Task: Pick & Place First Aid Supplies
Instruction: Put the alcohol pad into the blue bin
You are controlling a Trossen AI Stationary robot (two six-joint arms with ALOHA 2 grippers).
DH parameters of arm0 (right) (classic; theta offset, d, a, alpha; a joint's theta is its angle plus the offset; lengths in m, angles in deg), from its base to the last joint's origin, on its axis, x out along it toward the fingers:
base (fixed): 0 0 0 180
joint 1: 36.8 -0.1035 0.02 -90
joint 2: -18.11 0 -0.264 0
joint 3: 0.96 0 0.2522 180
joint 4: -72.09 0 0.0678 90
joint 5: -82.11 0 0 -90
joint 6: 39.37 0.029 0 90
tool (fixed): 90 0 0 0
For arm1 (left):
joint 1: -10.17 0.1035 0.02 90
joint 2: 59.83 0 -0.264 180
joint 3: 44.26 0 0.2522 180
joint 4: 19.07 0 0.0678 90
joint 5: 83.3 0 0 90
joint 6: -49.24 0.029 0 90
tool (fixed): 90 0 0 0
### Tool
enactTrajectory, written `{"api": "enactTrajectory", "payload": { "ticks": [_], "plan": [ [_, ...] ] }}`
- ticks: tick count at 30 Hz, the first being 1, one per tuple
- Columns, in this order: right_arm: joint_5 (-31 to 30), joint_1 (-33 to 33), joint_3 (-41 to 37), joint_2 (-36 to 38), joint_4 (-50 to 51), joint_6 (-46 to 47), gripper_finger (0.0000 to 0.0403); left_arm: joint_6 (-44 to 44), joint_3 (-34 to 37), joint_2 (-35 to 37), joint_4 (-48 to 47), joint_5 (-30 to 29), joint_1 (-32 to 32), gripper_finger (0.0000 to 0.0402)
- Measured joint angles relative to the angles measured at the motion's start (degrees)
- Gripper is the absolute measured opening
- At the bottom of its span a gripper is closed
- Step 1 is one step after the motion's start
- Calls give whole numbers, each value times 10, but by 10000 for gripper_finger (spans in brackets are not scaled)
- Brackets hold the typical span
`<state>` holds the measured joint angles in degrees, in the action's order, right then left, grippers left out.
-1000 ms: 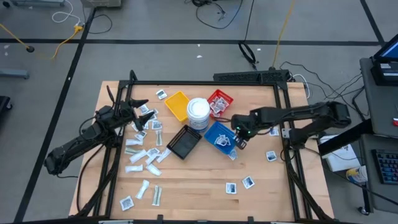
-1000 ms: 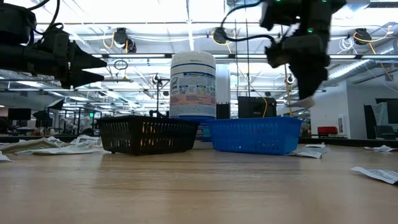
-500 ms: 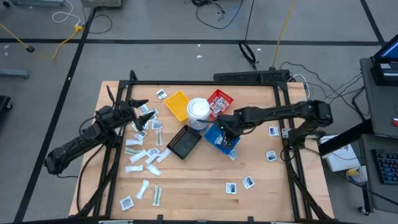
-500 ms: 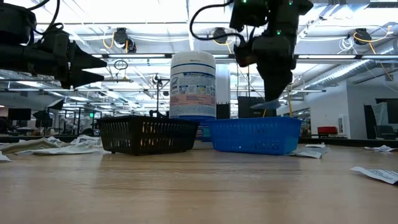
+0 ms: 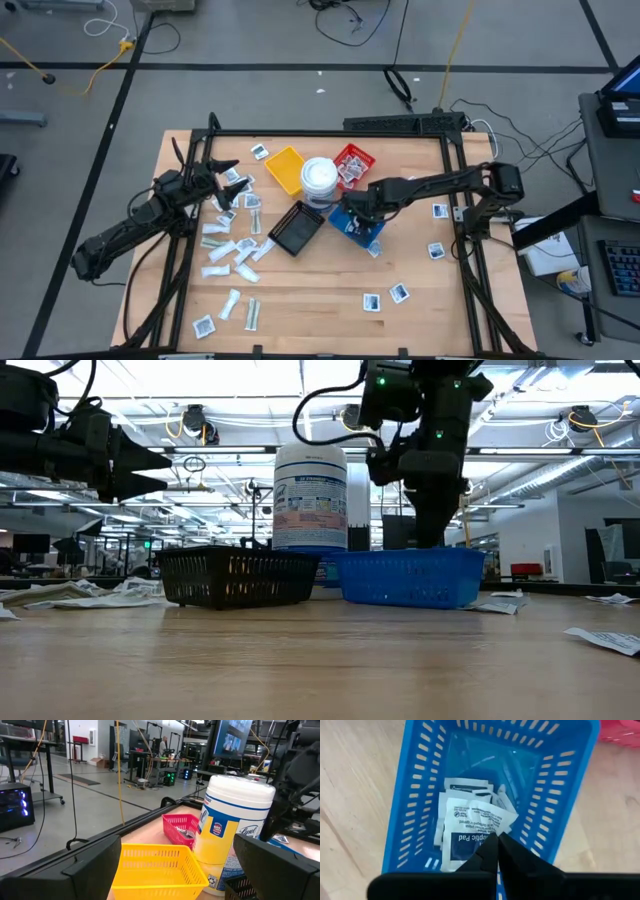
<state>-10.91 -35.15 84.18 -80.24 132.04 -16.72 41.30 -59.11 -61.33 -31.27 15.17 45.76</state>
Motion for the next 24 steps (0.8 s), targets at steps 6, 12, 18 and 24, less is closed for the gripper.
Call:
{"api": "enactTrajectory", "payload": {
  "ticks": [6,12,18,24],
  "plan": [
    [1,0,0,-1,-7,1,43,0,0,0,0,0,0,392],
    [1,0,0,-1,-7,-3,123,0,0,0,0,0,0,392],
    [2,8,0,13,2,1,162,0,0,0,0,0,0,392],
    [1,36,0,53,35,24,159,0,0,0,0,0,0,392]
  ]
}}
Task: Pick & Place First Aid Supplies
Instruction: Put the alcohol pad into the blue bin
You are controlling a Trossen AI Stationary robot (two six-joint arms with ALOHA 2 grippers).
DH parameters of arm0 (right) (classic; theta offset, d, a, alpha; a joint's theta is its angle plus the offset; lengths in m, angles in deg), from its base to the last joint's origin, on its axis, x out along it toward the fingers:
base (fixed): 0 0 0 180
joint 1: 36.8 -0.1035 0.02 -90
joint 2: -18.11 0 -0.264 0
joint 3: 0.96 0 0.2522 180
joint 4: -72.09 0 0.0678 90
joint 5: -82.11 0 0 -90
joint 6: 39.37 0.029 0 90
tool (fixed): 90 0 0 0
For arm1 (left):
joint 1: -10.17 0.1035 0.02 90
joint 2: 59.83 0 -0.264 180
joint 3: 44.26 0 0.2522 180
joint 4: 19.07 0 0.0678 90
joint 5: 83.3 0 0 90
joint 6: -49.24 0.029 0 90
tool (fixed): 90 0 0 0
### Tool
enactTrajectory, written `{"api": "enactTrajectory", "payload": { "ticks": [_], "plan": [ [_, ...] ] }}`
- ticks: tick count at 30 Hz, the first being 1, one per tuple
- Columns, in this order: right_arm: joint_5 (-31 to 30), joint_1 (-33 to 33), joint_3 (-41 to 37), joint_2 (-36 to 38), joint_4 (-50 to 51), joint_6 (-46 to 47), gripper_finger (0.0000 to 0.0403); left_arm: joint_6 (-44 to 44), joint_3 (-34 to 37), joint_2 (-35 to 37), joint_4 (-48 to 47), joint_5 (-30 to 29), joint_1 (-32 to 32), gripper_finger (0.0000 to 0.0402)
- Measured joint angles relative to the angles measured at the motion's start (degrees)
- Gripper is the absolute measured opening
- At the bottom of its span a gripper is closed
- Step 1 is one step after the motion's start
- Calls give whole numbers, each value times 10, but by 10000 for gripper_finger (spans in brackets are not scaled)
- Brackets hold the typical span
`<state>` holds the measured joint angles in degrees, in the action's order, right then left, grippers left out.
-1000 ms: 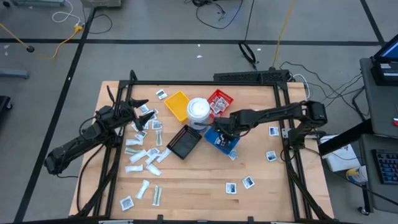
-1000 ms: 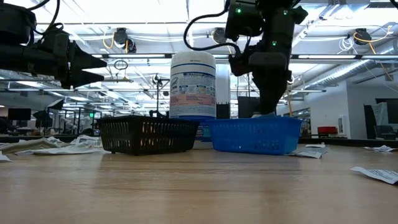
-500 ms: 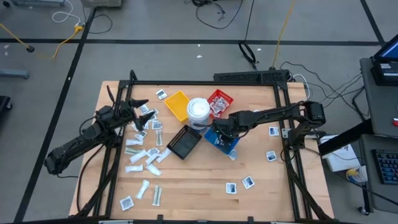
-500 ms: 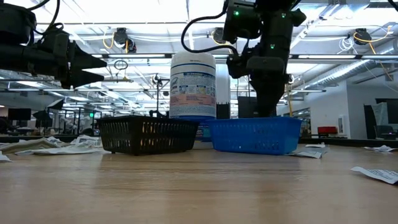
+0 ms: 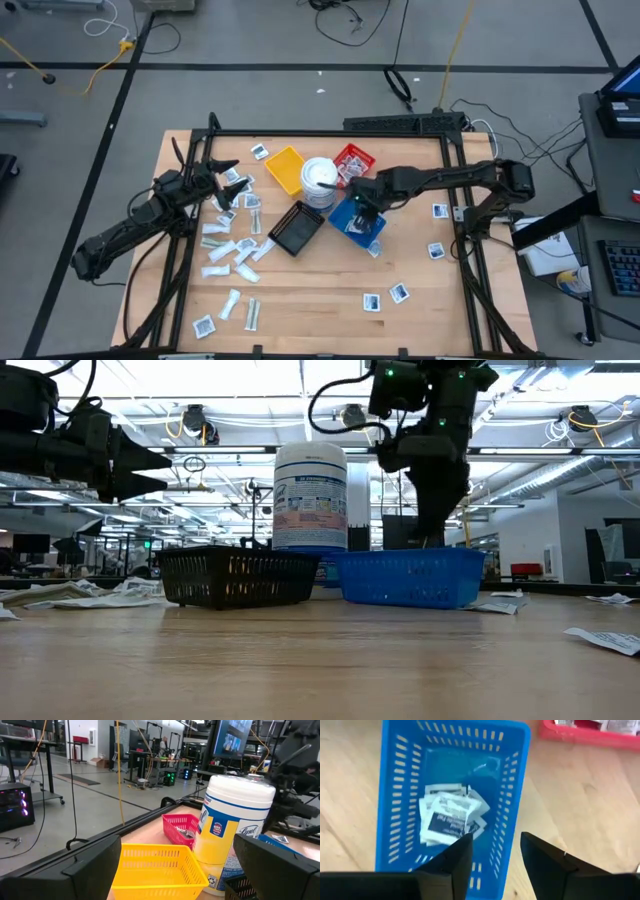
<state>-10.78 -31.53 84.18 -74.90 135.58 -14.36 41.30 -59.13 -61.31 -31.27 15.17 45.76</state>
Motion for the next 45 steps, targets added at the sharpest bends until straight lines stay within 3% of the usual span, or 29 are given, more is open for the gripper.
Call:
{"api": "enactTrajectory", "payload": {
  "ticks": [12,21,45],
  "plan": [
    [2,42,0,27,125,-20,153,0,0,0,0,0,0,392],
    [2,102,0,28,136,-45,153,0,0,0,0,0,0,392],
    [0,319,0,28,186,86,153,0,0,0,0,0,0,392]
  ]
}}
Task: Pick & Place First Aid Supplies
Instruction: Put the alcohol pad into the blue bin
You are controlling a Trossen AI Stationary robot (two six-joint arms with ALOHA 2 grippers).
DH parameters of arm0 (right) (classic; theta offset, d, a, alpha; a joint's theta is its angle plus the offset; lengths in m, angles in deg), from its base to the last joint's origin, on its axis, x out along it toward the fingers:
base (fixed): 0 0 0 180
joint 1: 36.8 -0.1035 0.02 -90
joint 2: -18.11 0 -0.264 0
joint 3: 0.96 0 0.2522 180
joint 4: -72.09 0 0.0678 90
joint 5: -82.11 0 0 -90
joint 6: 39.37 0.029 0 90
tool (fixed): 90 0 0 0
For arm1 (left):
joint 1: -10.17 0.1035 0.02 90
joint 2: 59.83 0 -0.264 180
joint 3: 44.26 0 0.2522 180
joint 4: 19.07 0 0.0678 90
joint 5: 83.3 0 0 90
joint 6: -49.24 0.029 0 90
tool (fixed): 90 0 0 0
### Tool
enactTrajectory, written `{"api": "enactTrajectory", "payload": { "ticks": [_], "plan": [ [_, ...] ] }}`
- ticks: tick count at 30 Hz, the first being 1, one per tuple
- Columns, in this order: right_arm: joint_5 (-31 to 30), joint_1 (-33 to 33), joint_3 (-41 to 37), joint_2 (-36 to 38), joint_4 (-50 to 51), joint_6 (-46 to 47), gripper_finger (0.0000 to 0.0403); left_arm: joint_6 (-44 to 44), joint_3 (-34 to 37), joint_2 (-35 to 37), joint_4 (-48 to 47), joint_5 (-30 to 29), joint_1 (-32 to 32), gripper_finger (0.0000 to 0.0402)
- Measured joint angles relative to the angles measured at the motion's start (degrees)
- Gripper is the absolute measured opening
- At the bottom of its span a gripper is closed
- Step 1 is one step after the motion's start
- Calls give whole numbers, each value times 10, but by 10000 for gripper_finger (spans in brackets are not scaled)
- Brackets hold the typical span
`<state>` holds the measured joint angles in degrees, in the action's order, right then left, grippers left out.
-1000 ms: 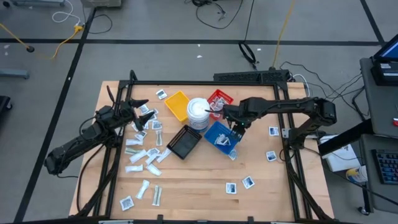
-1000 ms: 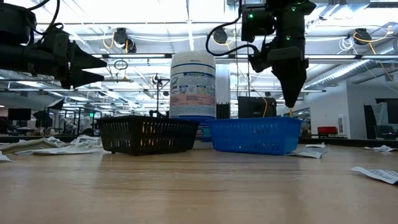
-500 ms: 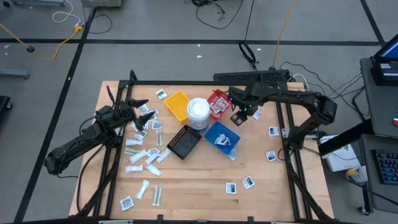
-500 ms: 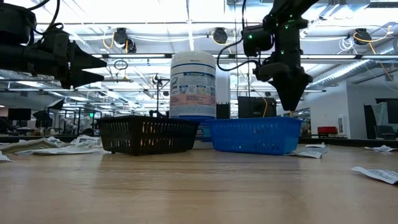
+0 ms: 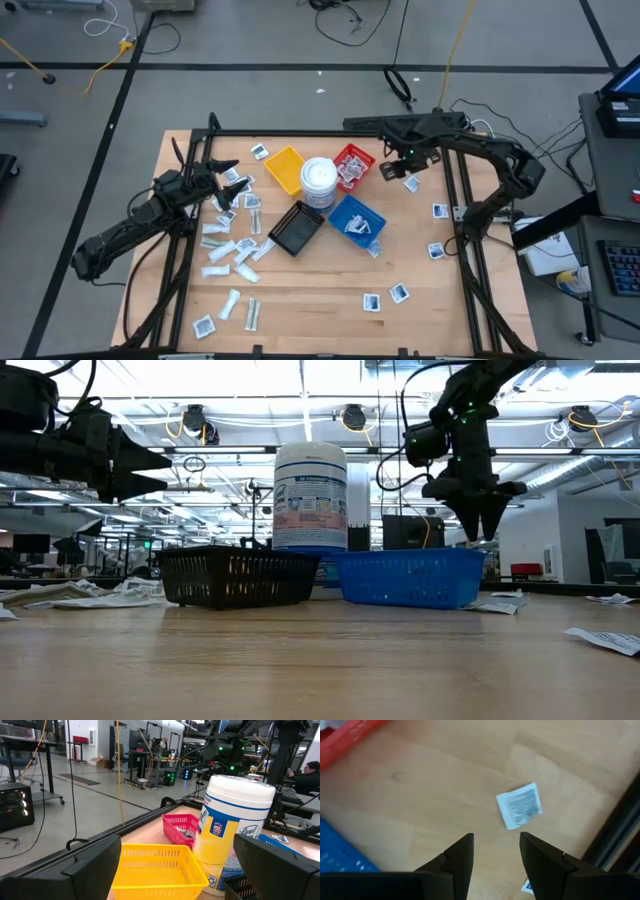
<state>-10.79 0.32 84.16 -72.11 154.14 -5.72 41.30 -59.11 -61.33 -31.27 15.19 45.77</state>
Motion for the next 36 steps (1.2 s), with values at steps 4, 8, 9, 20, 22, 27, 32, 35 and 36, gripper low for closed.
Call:
{"api": "enactTrajectory", "payload": {
  "ticks": [4,8,9,20,22,27,32,35,36],
  "plan": [
    [0,25,0,0,9,18,153,0,0,0,0,0,0,392],
    [0,44,-2,0,7,19,153,0,0,0,0,0,0,392],
    [0,46,-8,0,-3,19,153,0,0,0,0,0,0,392],
    [-1,53,-147,0,-134,71,153,0,0,0,0,0,0,392],
    [-3,53,-170,0,-162,84,153,0,0,0,0,0,0,392],
    [-5,60,-217,1,-218,109,153,0,0,0,0,0,0,392],
    [-4,60,-241,3,-254,102,147,0,0,0,0,0,0,392],
    [-2,60,-242,2,-258,100,117,0,0,0,0,0,0,392],
    [-2,60,-242,2,-259,98,101,0,0,0,0,0,0,392]
  ]
}}
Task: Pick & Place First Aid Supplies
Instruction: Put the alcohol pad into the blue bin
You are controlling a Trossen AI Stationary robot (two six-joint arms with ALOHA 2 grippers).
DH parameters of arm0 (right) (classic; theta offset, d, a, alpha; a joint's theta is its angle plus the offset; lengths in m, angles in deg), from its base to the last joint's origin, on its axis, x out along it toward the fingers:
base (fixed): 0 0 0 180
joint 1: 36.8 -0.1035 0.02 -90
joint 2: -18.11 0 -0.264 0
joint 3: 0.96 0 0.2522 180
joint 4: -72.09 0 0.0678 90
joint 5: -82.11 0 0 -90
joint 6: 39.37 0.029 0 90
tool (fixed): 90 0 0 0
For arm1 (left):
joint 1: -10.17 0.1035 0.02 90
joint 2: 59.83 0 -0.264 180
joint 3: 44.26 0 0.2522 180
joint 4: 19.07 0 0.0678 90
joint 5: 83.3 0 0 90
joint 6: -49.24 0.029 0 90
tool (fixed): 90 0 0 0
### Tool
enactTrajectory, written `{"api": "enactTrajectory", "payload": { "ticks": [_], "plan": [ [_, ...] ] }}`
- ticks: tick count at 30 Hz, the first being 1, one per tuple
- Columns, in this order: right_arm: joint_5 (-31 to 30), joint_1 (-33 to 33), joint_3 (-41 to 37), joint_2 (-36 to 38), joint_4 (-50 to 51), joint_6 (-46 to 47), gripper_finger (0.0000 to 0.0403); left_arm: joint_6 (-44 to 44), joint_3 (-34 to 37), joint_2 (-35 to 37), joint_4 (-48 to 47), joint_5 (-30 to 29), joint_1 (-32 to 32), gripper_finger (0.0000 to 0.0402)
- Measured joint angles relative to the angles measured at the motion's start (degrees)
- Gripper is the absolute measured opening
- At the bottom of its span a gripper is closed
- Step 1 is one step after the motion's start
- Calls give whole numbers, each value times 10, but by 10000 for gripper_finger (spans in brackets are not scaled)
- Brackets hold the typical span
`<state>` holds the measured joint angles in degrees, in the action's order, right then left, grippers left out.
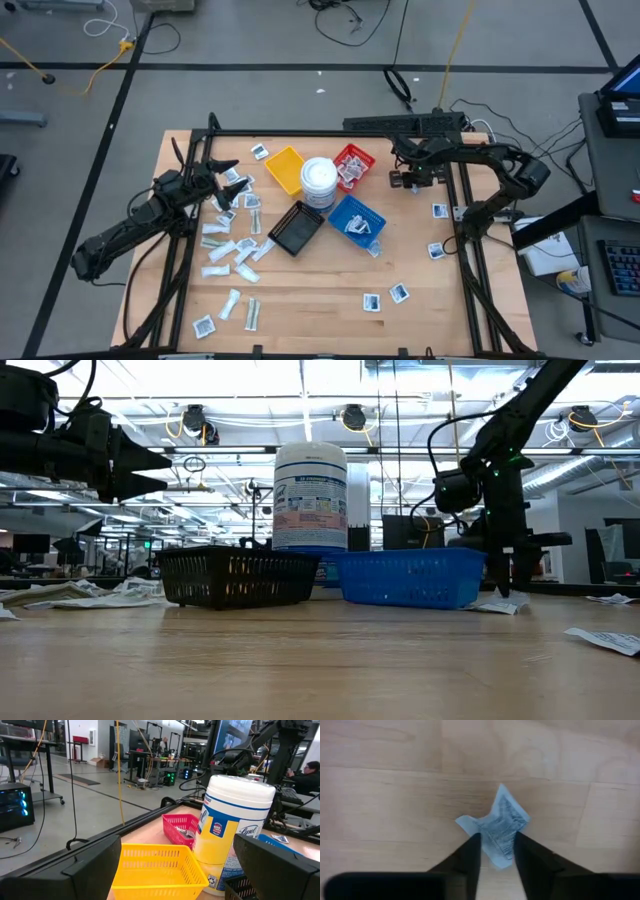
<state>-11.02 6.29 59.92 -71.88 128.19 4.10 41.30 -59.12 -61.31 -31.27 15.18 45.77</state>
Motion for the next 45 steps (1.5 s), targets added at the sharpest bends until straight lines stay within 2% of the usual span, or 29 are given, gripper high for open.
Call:
{"api": "enactTrajectory", "payload": {
  "ticks": [4,6,15,29,34,38,45],
  "plan": [
    [3,0,0,-1,-5,-12,26,0,0,0,0,0,0,392],
    [2,0,0,-1,-7,-21,9,0,0,0,0,0,0,392],
    [1,0,20,14,23,-40,4,0,0,0,0,0,0,392],
    [2,-1,156,55,205,-101,2,0,0,0,0,0,0,392],
    [2,-3,197,55,218,-101,1,0,0,0,0,0,0,392],
    [2,-31,213,55,217,-106,1,0,0,0,0,0,0,392],
    [2,-119,240,38,214,-114,1,0,0,0,0,0,0,392]
  ]
}}
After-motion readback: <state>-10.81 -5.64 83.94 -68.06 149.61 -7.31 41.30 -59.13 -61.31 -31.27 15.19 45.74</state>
